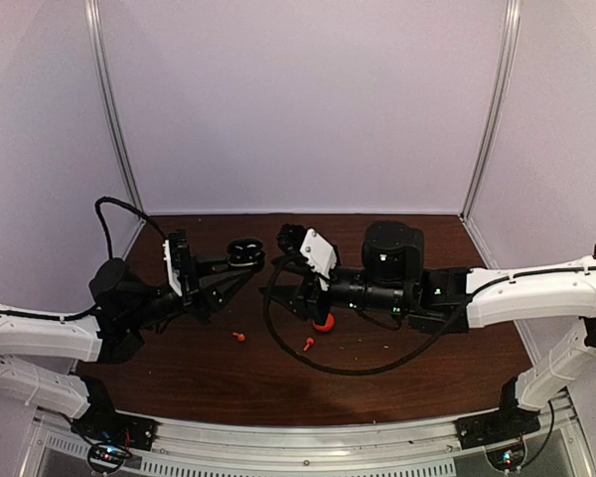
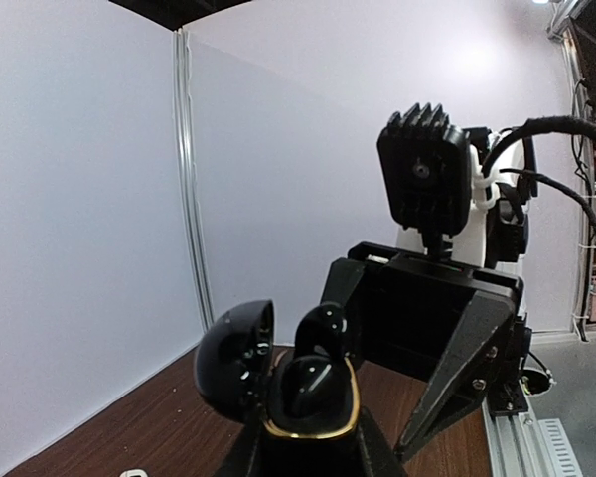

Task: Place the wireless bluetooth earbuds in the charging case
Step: Insert the right earbud into the right side groove of the charging case, then adjust the right earbud in the right side groove of the charging case.

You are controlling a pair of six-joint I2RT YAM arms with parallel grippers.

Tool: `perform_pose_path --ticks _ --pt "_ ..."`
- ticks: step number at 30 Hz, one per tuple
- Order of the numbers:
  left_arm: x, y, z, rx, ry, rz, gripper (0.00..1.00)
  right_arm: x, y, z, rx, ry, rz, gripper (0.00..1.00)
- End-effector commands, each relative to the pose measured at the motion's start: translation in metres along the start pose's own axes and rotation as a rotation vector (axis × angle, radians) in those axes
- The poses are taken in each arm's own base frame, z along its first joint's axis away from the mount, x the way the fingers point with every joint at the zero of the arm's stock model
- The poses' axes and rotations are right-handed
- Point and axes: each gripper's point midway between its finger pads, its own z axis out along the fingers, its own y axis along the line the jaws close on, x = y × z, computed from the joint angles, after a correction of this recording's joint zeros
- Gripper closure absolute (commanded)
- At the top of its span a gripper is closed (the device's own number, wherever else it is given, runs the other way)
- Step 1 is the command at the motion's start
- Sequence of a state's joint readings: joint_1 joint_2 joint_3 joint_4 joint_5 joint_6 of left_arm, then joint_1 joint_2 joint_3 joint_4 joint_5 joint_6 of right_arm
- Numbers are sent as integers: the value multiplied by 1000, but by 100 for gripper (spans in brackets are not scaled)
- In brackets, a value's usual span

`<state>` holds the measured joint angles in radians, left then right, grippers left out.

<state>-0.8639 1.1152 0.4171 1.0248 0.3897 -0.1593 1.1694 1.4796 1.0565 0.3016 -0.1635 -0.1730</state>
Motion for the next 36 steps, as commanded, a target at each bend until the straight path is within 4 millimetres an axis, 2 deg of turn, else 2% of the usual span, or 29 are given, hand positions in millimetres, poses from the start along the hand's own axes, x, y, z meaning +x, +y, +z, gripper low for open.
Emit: perform_pose_path --ticks 1,7,12,18,26,36 --pt "-26 -10 1 59 -78 29 100 -21 5 -26 -36 -43 -4 44" --pt "-19 -21 3 138 -44 22 100 -34 8 -49 -83 -59 -2 32" --pt "-13 -30 5 199 -31 22 100 -39 10 -48 -115 -33 24 29" --pt "-11 -34 9 232 -18 19 100 -40 9 -38 -115 -24 74 32" --pt "-9 -32 9 219 -14 18 100 -47 3 -36 -87 -62 129 35" --pt "-9 -25 10 179 -11 24 100 -46 -14 -29 9 -71 181 39"
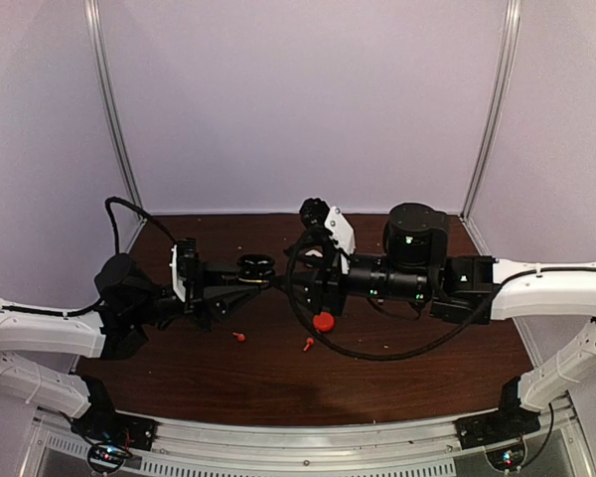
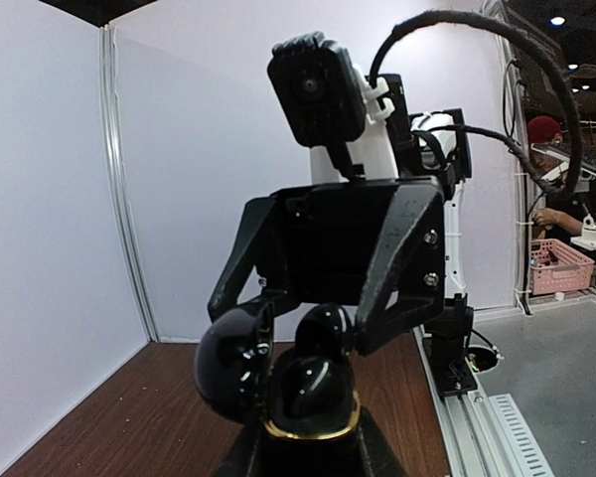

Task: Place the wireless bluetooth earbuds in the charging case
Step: Adjust the right earbud in the right side groove of the charging case.

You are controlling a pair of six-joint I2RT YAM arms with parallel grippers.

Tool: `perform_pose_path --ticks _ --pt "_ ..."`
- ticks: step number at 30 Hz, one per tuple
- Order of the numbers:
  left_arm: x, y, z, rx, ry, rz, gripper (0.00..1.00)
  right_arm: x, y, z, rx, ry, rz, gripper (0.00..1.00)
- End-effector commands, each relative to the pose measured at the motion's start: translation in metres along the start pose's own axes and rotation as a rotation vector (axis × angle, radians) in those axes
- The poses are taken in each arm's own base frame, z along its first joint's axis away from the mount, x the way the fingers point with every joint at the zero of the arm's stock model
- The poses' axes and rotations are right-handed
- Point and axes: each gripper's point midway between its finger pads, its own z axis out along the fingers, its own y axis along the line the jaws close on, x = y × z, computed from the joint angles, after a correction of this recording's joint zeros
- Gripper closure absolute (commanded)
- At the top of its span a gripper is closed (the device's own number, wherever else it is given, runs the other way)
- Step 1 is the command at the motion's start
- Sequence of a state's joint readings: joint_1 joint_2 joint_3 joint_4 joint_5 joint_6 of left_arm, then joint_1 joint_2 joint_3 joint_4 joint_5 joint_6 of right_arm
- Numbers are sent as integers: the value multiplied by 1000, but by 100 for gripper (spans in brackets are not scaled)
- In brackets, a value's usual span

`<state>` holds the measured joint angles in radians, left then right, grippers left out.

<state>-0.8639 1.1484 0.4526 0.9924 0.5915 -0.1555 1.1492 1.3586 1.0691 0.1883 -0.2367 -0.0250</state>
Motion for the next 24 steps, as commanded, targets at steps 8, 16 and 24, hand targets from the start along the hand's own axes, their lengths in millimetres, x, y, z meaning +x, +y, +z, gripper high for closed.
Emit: perform_pose_path --ticks 8,16,24 --pt "-12 7 4 -30 -26 38 100 -15 -19 8 96 -42 70 40" --pt "-9 5 6 -24 -16 51 100 -8 -20 18 99 -15 91 42" --pt "-9 3 7 -17 -11 57 100 -1 -20 23 94 3 95 42"
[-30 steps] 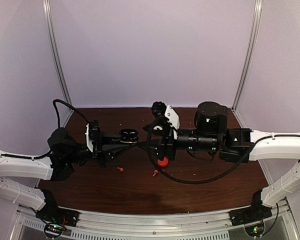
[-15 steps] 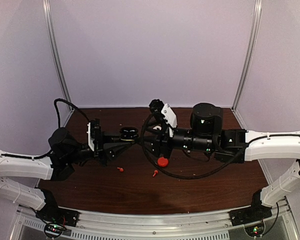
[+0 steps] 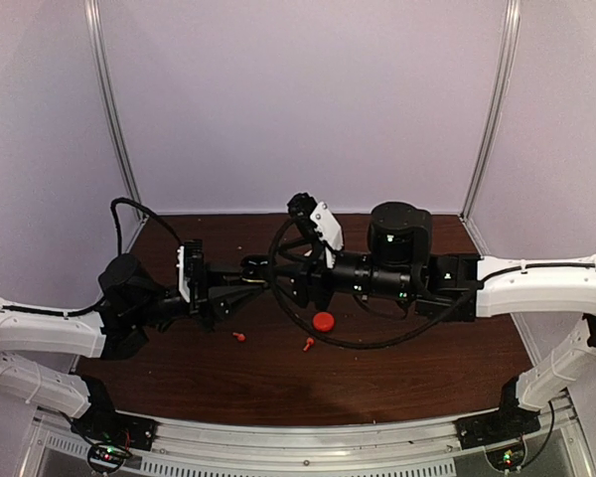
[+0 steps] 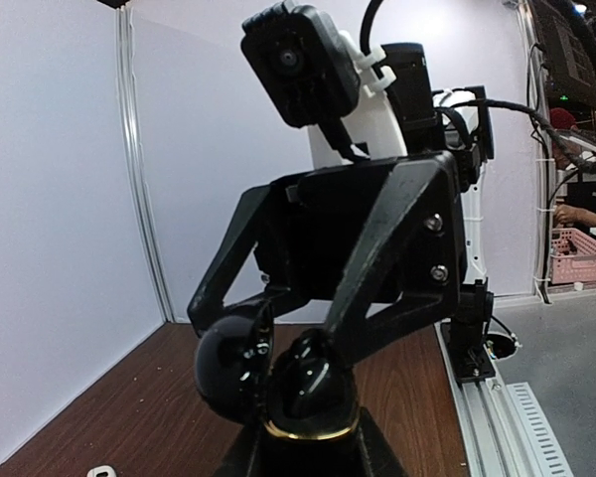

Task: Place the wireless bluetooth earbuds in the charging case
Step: Adjust the right earbud in the right side groove of the charging case, then close the charging case with the earbuds.

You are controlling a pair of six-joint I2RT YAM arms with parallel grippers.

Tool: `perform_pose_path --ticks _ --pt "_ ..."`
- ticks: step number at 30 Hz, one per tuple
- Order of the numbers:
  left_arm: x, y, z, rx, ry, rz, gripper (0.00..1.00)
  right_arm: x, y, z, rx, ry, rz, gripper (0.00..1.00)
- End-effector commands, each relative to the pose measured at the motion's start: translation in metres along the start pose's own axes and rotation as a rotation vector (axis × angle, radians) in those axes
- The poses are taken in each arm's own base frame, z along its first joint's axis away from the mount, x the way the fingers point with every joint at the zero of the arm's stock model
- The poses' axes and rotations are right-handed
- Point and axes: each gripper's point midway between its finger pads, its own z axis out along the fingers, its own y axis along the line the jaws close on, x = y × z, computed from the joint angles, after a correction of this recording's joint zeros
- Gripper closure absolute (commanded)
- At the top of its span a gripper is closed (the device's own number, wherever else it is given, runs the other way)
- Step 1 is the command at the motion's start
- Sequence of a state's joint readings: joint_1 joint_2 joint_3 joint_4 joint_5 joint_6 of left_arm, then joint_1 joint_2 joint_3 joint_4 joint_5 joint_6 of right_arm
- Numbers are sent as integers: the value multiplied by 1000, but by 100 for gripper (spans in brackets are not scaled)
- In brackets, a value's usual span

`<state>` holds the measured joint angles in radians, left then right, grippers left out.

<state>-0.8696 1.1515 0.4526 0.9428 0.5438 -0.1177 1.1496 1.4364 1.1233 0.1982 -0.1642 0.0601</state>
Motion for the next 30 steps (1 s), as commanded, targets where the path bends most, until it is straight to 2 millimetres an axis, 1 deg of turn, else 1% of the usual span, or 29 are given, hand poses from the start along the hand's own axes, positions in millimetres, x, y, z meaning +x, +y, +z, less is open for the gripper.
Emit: perform_pose_path --ticks 1,3,5,10,12,15,18,21,25,28,30 --pt "-21 -3 5 23 -59 45 100 -5 -1 5 0 -7 1 42" --pt "-23 -2 4 13 -69 29 100 -3 10 3 -63 -9 -25 40" --pt "-21 -1 4 7 -67 14 100 -3 24 -3 -145 -21 -48 39" --pt "-18 -1 5 10 -60 -14 100 -10 49 -26 -285 -76 -125 37" --pt "-18 0 6 9 -57 -24 100 -11 55 -35 -320 -87 -152 37" --pt "-20 -5 6 40 -62 -23 100 -6 56 -38 -325 -71 -181 36" --pt "-21 -10 9 79 -65 -28 100 -2 53 -36 -314 -44 -193 35" --pt "-20 -11 11 94 -60 -39 100 2 52 -32 -310 -30 -197 34" --pt "-21 -6 13 74 -59 -63 100 2 51 -30 -302 -23 -207 34" --pt "-17 3 14 27 -46 -113 100 5 43 -29 -267 -11 -206 35" --pt "-16 6 15 28 -41 -149 100 8 35 -28 -243 2 -202 35"
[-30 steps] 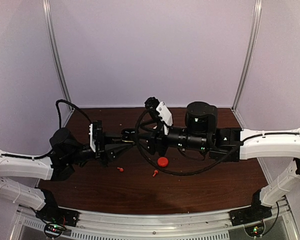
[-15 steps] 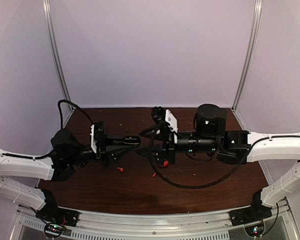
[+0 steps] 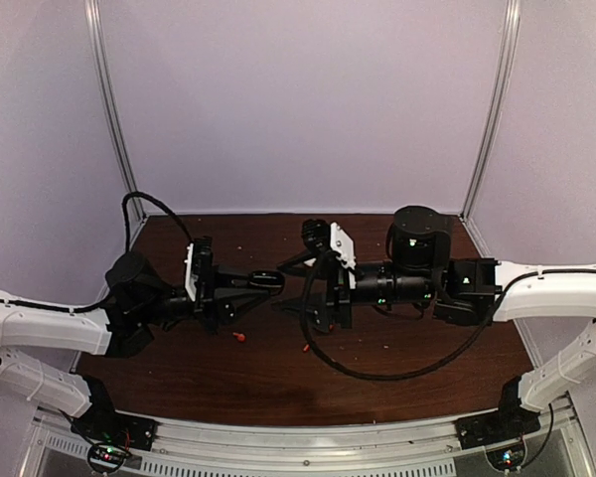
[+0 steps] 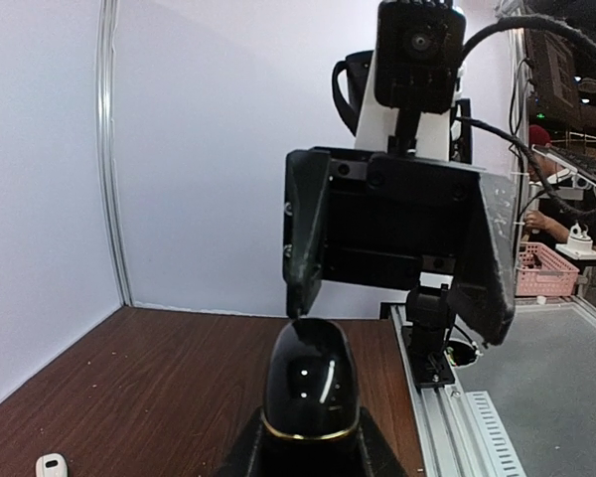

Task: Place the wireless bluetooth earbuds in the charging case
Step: Close the charging case with the earbuds, then place the charging case with the earbuds at the center of the board.

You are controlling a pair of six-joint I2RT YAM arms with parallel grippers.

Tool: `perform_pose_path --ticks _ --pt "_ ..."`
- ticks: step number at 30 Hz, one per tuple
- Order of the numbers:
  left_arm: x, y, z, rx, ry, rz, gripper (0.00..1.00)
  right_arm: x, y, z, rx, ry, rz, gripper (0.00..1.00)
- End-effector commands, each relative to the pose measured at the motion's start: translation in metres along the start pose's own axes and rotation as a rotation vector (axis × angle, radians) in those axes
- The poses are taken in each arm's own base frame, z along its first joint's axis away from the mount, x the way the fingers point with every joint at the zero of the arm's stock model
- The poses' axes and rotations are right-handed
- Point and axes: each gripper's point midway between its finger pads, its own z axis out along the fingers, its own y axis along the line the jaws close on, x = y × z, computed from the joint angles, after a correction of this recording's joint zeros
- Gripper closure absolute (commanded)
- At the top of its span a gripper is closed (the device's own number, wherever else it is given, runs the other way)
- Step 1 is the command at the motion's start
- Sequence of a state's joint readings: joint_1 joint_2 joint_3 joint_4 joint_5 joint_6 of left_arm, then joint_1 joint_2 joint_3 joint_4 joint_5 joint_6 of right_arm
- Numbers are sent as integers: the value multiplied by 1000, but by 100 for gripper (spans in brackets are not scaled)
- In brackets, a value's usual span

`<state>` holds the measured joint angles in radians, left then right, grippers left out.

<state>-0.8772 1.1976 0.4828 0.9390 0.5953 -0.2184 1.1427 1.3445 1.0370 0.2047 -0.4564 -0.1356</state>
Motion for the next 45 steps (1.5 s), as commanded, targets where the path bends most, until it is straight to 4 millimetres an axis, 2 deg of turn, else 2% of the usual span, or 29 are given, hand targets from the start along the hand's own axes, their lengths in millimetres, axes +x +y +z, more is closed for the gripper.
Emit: perform_pose_path --ticks 1,4,6,11,12,21,26,30,33,36,39,42,45 --pt "-22 14 6 -34 -58 -62 100 7 -15 -2 54 38 -4 35" --pt "-17 32 9 -92 -36 -151 100 14 -28 -9 127 69 -31 35" --pt "-10 54 10 -184 1 -227 100 18 -37 -16 170 81 -30 35" --pt "23 117 7 -418 150 -380 100 24 -65 -39 295 76 18 34" --pt "37 127 4 -449 188 -414 100 24 -69 -44 319 69 28 33" --pt "101 208 -1 -549 303 -577 100 46 -101 -75 463 61 137 32" --pt "158 252 8 -602 407 -693 100 51 -107 -86 513 66 149 29" --pt "199 275 12 -642 459 -748 100 52 -110 -96 549 55 156 26" --pt "218 293 12 -676 478 -789 100 53 -111 -103 570 47 157 21" --pt "241 300 13 -676 506 -829 100 56 -112 -109 590 46 157 17" --pt "256 305 12 -687 530 -863 100 57 -115 -116 620 27 185 11" --pt "265 308 8 -713 542 -876 92 57 -120 -126 659 6 209 1" --pt "270 311 4 -730 549 -898 85 57 -124 -137 695 -26 233 0"
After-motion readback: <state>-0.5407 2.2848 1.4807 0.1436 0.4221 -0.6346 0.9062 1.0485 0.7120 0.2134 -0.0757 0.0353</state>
